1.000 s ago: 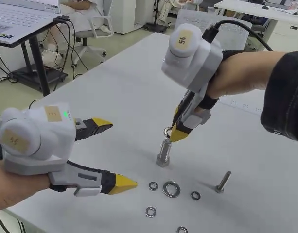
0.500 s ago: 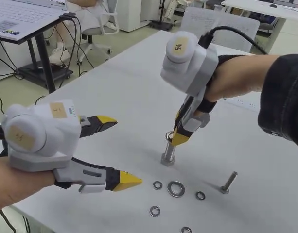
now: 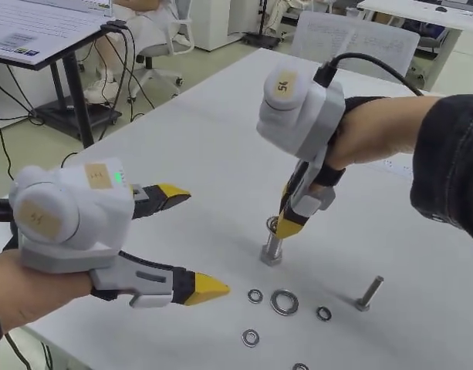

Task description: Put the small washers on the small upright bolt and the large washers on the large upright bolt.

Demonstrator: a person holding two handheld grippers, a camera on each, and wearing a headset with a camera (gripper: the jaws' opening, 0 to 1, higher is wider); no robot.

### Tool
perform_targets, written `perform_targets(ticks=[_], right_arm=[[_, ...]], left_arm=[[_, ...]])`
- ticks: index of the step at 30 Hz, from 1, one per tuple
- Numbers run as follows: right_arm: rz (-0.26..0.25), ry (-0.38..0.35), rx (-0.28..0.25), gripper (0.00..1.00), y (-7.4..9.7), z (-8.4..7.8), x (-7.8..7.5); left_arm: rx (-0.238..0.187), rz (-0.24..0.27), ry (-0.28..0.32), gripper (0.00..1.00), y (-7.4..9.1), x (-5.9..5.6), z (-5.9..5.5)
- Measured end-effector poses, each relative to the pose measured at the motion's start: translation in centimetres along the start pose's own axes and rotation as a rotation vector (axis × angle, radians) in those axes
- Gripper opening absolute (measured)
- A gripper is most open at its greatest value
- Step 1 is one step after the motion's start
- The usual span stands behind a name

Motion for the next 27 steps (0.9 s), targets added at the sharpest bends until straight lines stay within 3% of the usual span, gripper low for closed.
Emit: perform_targets(ticks=[27], right_arm=[[-0.001,-0.013,0.029,0.24,-3.8,-0.8,-0.1]], left_arm=[[0.012,0.000,-0.002,0.78,-0.1,-0.1,-0.1]])
Point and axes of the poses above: the centre of the closed fingertips' face, and the gripper's own axes: y roughly backward along the fingers, x roughly to its left, z roughly out of its top, the point moved 10 cm from there along y, roughly backward along the fingers, and after that the axes turned 10 degrees about -y, right-handed, at the moved point
